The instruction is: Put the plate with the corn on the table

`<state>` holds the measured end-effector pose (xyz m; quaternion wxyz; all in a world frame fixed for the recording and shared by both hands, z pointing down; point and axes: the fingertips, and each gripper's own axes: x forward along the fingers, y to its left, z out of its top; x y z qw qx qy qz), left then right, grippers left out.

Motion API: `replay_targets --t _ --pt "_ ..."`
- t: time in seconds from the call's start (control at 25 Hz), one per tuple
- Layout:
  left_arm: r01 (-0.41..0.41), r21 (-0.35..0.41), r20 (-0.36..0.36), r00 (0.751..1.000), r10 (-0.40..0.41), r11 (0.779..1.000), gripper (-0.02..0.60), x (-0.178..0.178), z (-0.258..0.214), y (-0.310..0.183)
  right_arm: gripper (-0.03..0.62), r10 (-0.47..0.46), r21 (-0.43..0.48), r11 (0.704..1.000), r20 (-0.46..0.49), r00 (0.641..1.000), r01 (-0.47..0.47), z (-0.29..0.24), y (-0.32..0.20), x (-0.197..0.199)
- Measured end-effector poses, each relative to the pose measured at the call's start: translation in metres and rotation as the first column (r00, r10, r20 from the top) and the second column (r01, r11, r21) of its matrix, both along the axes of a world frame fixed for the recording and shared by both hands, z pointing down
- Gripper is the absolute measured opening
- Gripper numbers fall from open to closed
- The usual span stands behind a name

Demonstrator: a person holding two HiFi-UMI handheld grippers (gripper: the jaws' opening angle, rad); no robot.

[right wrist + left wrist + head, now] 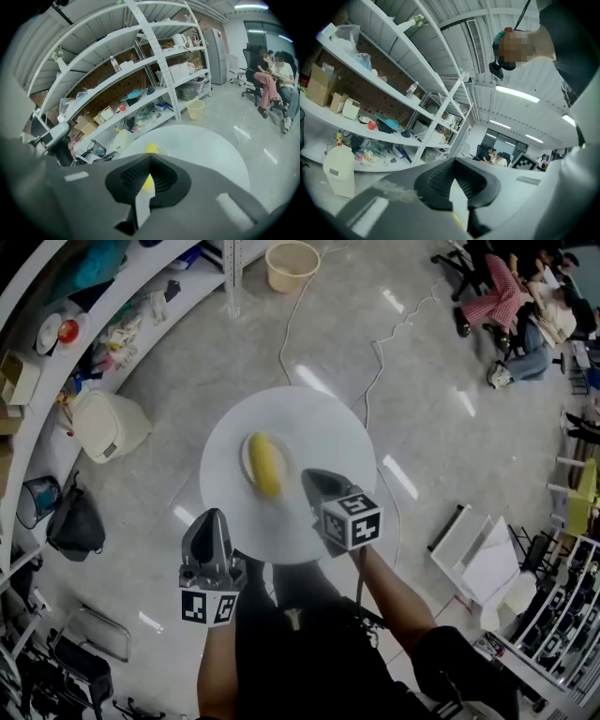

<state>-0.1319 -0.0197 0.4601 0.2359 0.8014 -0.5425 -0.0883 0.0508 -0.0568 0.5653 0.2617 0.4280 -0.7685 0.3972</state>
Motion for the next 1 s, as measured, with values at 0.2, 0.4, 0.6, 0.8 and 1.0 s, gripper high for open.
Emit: replay_targets --t 0.2,0.4,0.6,0.8,1.0 --pt "-0.026 0.031 -0.007 1.000 0.026 0.999 0.005 0.000 -0.026 0.002 0.009 0.043 0.044 0.998 -0.010 0.999 -0.042 -0.030 -0.001 0.003" --pt "-0.059 0.050 0.003 0.998 0.059 0.997 0.005 0.001 -0.046 0.008 0.009 0.059 0.084 0.995 0.019 0.998 -0.060 -0.062 0.004 -0.001" --pt "-0.072 0.085 -0.003 0.997 0.073 0.994 0.005 0.001 -0.072 0.014 0.009 0.090 0.125 0.987 0.055 0.994 -0.097 -0.096 0.010 -0.001" --pt "-0.083 0.139 -0.014 0.996 0.085 0.987 0.005 0.006 -0.103 0.021 0.009 0.123 0.169 0.976 0.094 0.988 -0.138 -0.135 0.021 0.003" --pt "-0.094 0.176 -0.010 0.995 0.097 0.980 0.005 0.012 -0.127 0.021 0.009 0.134 0.243 0.956 0.129 0.983 -0.162 -0.176 0.030 0.007"
